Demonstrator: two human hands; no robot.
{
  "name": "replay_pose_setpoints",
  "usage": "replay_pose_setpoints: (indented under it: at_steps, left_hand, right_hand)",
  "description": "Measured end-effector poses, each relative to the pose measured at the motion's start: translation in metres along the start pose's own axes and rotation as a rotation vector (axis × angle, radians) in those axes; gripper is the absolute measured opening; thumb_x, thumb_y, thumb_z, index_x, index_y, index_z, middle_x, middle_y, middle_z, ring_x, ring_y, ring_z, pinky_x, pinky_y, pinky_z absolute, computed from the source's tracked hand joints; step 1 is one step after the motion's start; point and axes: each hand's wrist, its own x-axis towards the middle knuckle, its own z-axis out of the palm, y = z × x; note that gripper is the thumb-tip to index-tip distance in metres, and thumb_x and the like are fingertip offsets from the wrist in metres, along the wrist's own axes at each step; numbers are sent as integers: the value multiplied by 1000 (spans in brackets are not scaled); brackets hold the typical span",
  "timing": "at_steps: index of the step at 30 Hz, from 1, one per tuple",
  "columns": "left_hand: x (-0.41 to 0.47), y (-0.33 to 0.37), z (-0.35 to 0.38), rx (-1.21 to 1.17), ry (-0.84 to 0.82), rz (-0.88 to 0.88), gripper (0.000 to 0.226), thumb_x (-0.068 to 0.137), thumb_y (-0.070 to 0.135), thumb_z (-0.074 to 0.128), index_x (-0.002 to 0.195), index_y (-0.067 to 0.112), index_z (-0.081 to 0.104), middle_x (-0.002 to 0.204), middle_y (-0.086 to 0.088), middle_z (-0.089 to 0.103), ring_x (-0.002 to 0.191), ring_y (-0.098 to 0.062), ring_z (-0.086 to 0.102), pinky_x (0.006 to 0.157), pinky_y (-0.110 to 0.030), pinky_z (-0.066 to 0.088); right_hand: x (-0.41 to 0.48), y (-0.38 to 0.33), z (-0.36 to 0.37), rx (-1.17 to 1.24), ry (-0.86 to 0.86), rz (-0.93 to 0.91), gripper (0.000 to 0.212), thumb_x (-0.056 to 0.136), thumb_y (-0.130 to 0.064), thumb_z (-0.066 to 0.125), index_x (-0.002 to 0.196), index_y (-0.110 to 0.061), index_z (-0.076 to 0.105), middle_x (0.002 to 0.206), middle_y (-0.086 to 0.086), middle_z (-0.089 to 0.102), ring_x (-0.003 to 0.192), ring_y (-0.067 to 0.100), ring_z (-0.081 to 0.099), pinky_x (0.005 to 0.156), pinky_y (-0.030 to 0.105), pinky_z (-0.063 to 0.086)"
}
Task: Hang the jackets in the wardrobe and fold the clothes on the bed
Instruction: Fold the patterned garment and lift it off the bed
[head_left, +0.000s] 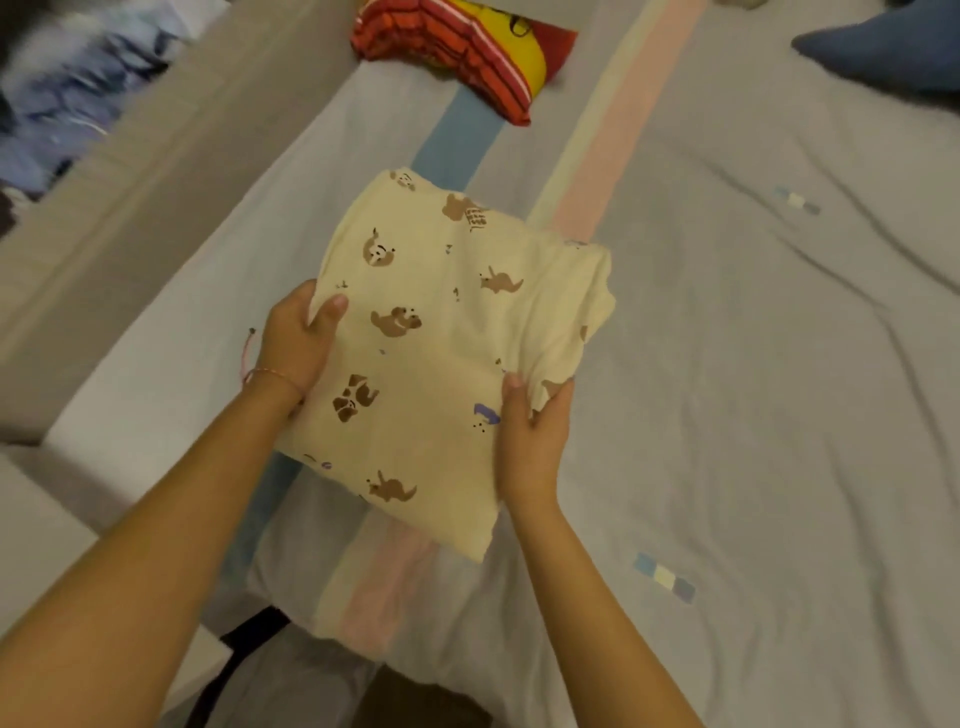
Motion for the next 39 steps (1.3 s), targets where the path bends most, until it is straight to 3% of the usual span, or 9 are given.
replay_pose_setpoints:
  at_steps: [5, 10, 13, 17, 22, 29, 34, 36, 39]
  left_hand:
    - [13, -3, 10, 45, -111, -65, 32, 95, 32, 49, 117, 9, 56, 105, -11, 60, 93, -23, 57, 74, -27, 44]
    - [9, -27, 5, 143, -262, -281, 103, 47, 83, 60, 132, 27, 40, 126, -8, 50, 114, -27, 50, 98, -49, 43]
    - [3, -31, -4, -38, -520, -422, 86, 33, 75, 73, 109, 43, 47, 111, -3, 66, 99, -23, 63, 86, -43, 52]
    - [16, -36, -6, -2, -654, -440, 99, 21, 79, 72, 106, 30, 58, 97, -3, 72, 90, -23, 68, 82, -38, 53]
    - [17, -41, -2, 9, -675, -440, 106, 13, 83, 70, 104, 30, 58, 96, -3, 72, 89, -24, 68, 78, -36, 53]
    - [47, -59, -9, 337, -677, -478, 117, 24, 91, 64, 122, 28, 52, 113, -2, 65, 102, -26, 62, 96, -48, 47]
    - [35, -30, -15, 198, -829, -571, 104, 34, 78, 75, 121, 25, 53, 108, -5, 68, 100, -26, 62, 94, -45, 46]
    - [28, -15, -22, 174, -862, -640, 84, 50, 71, 73, 115, 21, 55, 101, -7, 66, 91, -23, 61, 75, -34, 49]
    - [25, -11, -27, 141, -846, -684, 105, 16, 74, 78, 104, 20, 60, 95, -7, 68, 84, -21, 63, 61, -29, 45]
  right_hand:
    - [13, 8, -3, -55, -8, 103, 50, 94, -20, 56, 140, -19, 37, 129, -7, 54, 117, 11, 54, 93, 22, 44]
    - [31, 23, -9, -28, -22, 318, 56, 79, -34, 74, 121, -25, 38, 126, 0, 54, 106, 17, 59, 91, 34, 50]
    - [23, 40, -18, 94, -246, 544, 83, 64, -50, 81, 131, -20, 42, 122, -1, 63, 106, 19, 65, 95, 43, 51]
    - [23, 49, -21, 98, -454, 572, 98, 56, -63, 80, 140, -27, 42, 127, -3, 62, 112, 18, 63, 98, 41, 49]
    - [28, 47, -20, 165, -442, 597, 79, 64, -54, 79, 131, -20, 55, 120, 4, 67, 109, 23, 64, 99, 45, 47]
    - [30, 44, -20, 187, -452, 736, 42, 89, -45, 58, 119, -16, 65, 113, 9, 69, 110, 28, 63, 103, 46, 44]
    - [18, 41, -11, 126, -302, 721, 71, 62, -58, 73, 122, -21, 63, 115, 6, 69, 106, 28, 65, 99, 48, 47]
    - [14, 39, -9, 111, -255, 740, 83, 51, -62, 78, 123, -22, 62, 115, 6, 69, 105, 29, 66, 97, 50, 48]
    - [16, 31, -6, 78, -266, 720, 83, 53, -60, 78, 124, -21, 61, 116, 6, 68, 105, 27, 66, 97, 48, 48]
